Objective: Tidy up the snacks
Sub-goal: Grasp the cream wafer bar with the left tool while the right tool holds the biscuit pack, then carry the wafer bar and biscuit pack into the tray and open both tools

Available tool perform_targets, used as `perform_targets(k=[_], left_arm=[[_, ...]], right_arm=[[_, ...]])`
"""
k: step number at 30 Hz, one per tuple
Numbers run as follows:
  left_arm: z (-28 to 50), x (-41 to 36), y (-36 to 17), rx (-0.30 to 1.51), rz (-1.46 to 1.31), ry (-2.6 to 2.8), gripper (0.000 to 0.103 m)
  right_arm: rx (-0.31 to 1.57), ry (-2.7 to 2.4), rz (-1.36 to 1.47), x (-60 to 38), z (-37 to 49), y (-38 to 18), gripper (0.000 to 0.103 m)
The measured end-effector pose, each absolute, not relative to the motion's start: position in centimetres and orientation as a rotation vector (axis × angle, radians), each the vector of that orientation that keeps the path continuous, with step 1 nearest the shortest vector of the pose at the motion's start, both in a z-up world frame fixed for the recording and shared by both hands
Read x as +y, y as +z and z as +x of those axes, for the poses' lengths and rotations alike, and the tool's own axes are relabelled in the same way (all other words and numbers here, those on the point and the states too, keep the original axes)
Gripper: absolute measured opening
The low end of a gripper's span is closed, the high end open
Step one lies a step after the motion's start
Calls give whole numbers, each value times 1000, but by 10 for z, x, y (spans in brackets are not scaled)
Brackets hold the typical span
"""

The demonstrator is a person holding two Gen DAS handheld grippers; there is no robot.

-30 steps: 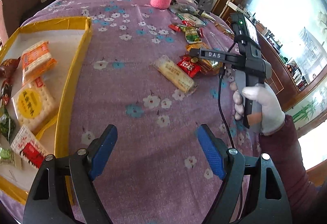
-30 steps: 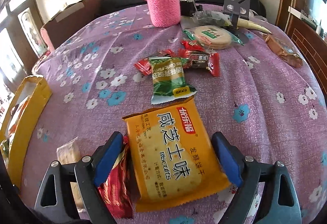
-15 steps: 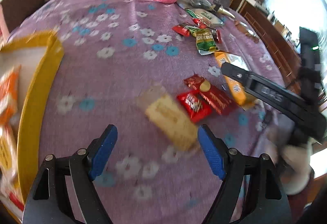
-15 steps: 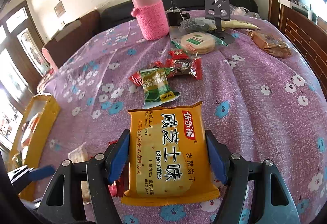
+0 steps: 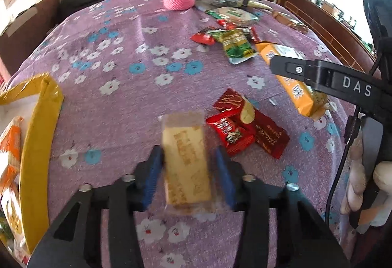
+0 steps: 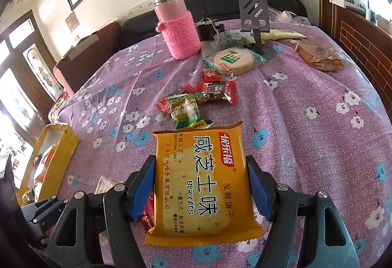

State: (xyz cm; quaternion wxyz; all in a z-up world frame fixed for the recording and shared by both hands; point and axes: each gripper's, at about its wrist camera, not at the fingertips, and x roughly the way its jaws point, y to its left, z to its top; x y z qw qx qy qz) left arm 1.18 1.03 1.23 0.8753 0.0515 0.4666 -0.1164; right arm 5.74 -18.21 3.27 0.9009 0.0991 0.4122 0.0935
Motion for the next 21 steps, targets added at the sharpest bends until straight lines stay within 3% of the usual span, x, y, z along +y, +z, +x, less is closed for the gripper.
perform_targets(k=[2, 3, 13, 21], left_arm=[[12, 7, 12, 964, 143, -245, 43], [11, 7, 13, 959, 144, -251, 31], [-20, 57, 48, 898, -11, -259, 31], [-69, 154, 79, 806, -168, -169, 31]], right_arm=[[850, 195, 200, -181, 57, 33, 72], [848, 195, 198, -180, 56, 33, 72], [811, 210, 196, -177, 54, 35, 72], [778, 215, 187, -168, 48, 36, 72]])
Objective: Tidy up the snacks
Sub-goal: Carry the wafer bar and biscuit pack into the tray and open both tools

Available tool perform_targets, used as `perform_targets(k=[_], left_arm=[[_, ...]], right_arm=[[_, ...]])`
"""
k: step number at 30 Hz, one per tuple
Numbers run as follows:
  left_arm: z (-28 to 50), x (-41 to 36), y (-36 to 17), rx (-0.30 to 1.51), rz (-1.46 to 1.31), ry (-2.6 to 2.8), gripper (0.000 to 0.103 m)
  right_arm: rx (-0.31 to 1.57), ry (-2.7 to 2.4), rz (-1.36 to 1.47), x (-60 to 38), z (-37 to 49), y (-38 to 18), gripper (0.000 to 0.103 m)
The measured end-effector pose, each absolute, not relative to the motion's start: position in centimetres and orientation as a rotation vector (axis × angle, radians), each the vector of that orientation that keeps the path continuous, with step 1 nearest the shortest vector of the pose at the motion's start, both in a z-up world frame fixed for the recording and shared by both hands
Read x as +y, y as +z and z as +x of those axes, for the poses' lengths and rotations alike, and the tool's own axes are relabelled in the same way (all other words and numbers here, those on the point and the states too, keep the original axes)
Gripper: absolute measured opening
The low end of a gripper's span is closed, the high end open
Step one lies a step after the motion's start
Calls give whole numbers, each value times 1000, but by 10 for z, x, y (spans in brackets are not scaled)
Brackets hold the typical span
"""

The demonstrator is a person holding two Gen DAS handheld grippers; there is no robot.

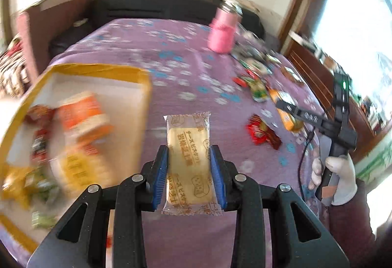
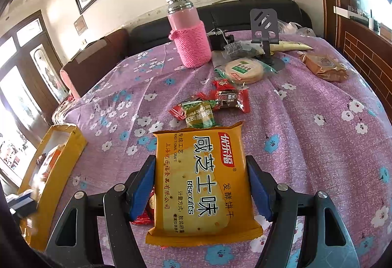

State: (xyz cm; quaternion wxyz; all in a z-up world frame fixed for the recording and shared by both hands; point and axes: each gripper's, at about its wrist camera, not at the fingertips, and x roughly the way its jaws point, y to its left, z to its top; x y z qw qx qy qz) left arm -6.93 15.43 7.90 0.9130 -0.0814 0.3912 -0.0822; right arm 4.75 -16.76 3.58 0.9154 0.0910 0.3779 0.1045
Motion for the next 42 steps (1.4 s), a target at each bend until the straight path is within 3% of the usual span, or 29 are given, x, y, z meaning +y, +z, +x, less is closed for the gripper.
perform_targets(k=[14, 21, 34, 38, 42], left_arm=[[-103, 292, 57, 767, -352, 22, 32], [-102, 305, 45, 787, -380, 16, 32], [-93, 319, 39, 788, -394, 45, 32], [-95, 324, 42, 776, -409, 46, 36], [-103, 327, 49, 748, -415, 52, 52]], right_arm=[[802, 344, 148, -68, 18, 60, 72], [837, 539, 77, 37, 11, 79, 71], [906, 685, -81, 170, 17, 66, 71], [917, 687, -88, 190, 25, 60, 73], [930, 723, -3, 191, 30, 61, 72]])
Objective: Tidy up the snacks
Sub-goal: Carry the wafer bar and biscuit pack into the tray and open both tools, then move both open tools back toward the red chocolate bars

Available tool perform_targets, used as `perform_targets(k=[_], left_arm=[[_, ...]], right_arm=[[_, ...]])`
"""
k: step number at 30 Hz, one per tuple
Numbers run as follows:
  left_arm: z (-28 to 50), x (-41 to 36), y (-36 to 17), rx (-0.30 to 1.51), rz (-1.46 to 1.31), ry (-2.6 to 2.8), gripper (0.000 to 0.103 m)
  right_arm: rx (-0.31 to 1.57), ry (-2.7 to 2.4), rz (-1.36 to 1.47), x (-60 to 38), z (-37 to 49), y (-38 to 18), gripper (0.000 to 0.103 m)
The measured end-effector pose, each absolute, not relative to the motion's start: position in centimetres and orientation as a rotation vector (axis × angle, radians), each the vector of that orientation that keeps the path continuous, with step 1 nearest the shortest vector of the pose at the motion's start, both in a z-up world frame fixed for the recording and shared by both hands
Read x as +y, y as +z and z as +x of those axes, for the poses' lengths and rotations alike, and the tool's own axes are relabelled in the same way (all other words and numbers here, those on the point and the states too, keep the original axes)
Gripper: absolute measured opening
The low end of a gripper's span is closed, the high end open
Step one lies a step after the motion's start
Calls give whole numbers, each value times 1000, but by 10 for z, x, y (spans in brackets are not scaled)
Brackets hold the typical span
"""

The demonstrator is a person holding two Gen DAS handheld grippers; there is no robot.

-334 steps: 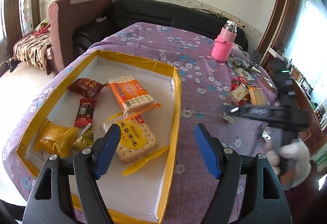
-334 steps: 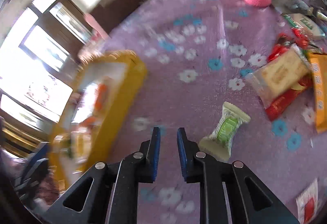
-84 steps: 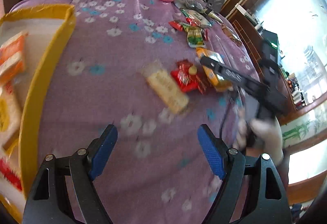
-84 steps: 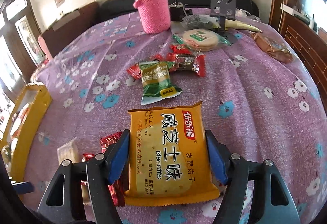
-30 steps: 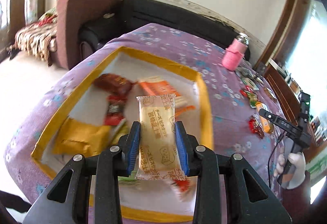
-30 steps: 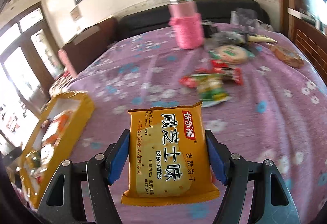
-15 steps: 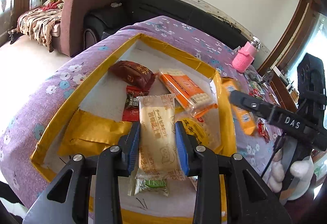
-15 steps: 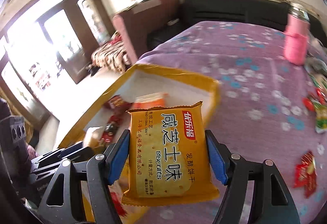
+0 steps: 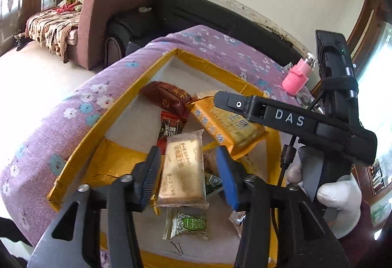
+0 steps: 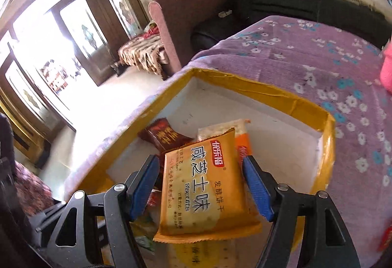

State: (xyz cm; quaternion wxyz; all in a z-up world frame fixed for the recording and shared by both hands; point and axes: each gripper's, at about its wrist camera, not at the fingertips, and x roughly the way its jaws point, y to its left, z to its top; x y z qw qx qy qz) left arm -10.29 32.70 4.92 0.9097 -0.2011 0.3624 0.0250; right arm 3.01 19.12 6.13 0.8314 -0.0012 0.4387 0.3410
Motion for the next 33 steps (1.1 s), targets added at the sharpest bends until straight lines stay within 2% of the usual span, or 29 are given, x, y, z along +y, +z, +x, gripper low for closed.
perform_targets(k=[4, 6, 9, 20, 33], left_arm=[[-112, 321, 61, 708, -395, 79, 63], [-117, 316, 68, 685, -374, 97, 75], [-123, 298, 80, 659, -294, 153, 84], [-136, 222, 91, 699, -106, 138, 84], [-147, 186, 97, 718, -16, 172, 84]], right_arm=[[893, 717, 32, 178, 25, 73, 72], [868, 709, 54, 165, 19, 80, 73], [837, 689, 78, 142, 9, 89, 73], [779, 583, 68, 55, -44, 80, 77], [786, 481, 141, -25, -65, 70, 79]])
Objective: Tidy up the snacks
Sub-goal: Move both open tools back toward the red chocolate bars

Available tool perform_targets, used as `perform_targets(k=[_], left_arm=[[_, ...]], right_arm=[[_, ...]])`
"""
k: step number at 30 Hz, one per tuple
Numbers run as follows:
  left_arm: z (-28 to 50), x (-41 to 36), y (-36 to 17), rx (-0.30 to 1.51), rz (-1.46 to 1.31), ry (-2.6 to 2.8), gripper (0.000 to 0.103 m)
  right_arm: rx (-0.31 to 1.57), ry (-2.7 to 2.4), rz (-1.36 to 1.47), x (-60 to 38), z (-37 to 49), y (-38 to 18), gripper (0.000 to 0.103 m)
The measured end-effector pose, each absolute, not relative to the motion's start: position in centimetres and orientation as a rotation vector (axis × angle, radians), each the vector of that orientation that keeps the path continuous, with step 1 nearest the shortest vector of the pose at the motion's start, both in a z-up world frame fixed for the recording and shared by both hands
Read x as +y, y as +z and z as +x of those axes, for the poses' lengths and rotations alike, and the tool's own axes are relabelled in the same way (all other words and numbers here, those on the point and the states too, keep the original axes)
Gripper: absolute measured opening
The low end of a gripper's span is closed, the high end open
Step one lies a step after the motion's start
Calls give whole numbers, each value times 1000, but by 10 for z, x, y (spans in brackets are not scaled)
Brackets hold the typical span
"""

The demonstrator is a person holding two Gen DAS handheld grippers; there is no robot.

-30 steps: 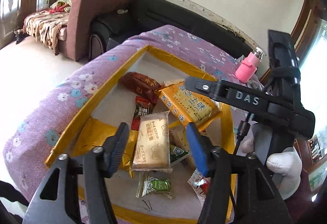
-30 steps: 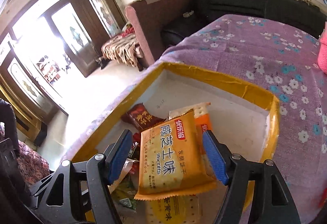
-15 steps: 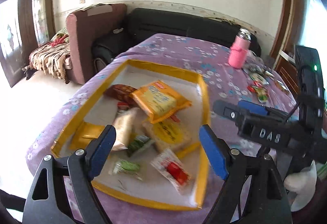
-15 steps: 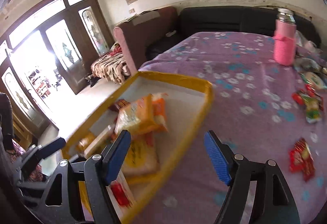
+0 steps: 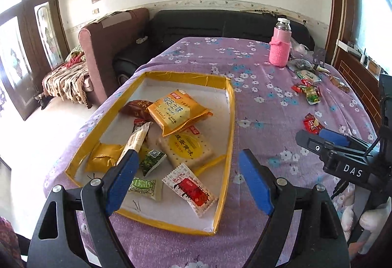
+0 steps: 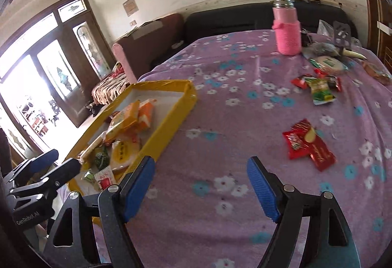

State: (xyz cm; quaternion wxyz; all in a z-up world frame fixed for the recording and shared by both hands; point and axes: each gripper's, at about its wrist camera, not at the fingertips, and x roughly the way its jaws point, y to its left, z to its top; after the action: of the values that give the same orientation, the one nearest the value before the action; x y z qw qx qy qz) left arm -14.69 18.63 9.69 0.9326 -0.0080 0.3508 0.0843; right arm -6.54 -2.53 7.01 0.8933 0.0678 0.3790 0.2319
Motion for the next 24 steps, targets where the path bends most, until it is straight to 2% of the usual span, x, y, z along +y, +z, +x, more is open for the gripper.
perform_targets(k=[15, 24], left_arm=[[-143, 173, 89, 748, -7, 119, 84], [-139, 163, 91, 736, -68, -23, 84]], right_arm=[[818, 411, 181, -64, -62, 55, 80], [809, 261, 288, -143, -39, 54, 80]])
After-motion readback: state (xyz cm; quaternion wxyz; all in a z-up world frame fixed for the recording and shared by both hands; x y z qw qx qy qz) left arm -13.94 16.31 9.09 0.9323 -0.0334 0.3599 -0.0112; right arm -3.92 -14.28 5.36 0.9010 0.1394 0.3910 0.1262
